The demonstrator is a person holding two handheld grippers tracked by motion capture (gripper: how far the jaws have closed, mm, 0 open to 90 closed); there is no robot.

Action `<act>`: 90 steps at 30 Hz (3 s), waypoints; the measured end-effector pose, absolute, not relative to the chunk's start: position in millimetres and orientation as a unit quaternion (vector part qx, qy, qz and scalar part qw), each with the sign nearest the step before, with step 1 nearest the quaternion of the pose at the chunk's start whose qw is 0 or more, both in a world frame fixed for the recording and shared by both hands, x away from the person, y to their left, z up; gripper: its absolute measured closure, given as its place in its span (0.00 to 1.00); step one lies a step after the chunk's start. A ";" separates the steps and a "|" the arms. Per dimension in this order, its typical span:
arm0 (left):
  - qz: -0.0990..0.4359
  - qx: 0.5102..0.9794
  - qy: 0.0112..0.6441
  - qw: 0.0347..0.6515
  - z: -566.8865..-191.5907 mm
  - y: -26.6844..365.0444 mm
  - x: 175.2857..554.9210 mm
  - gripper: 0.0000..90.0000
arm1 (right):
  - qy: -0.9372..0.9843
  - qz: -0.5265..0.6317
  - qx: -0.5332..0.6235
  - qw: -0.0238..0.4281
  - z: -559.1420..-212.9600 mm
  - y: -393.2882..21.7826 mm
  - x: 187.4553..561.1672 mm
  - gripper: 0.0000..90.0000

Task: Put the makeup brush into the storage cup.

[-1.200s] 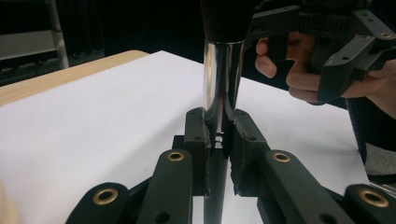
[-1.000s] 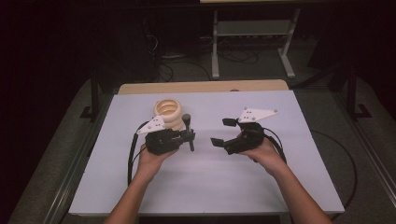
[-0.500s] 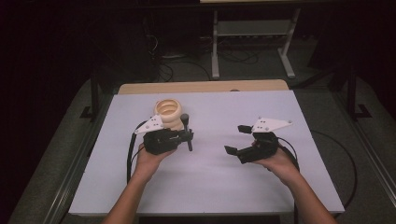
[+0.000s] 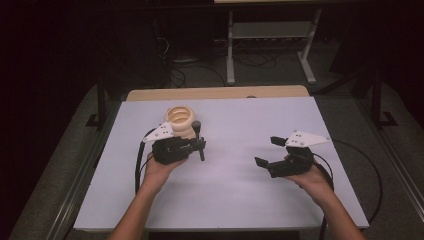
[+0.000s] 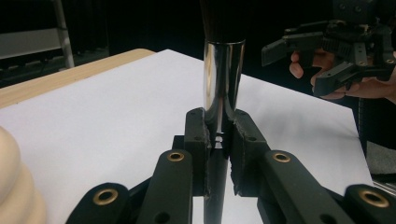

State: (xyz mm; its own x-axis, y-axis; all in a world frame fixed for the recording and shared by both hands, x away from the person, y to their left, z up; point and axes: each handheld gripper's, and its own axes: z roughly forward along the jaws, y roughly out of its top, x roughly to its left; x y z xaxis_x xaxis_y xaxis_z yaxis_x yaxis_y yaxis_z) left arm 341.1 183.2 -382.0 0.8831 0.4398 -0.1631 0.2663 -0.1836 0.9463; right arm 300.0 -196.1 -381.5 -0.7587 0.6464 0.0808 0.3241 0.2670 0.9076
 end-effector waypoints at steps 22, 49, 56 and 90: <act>0.088 0.762 0.229 0.599 -368.7 193.8 357.7 0.88 | 0.757 0.520 0.354 0.179 -401.3 -238.2 266.9 0.06; 0.098 0.751 0.249 0.604 -360.8 207.0 382.9 0.88 | 0.751 0.519 0.366 0.181 -405.8 -246.0 269.0 0.05; 0.103 0.750 0.253 0.602 -355.2 209.5 391.3 0.88 | 0.751 0.520 0.366 0.179 -405.8 -246.0 269.1 0.05; 0.137 0.736 0.283 0.600 -341.3 233.2 421.0 0.88 | 0.746 0.522 0.372 0.182 -405.2 -249.7 269.5 0.05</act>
State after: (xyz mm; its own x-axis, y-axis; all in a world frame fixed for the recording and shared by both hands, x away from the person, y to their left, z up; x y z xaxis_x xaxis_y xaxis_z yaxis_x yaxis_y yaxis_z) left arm 421.0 233.2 -341.3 0.8028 0.5802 -0.1375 0.2518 -0.1208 0.9602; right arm 269.5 -249.7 -405.2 -0.6577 0.7443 0.1163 0.3641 0.1788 0.9141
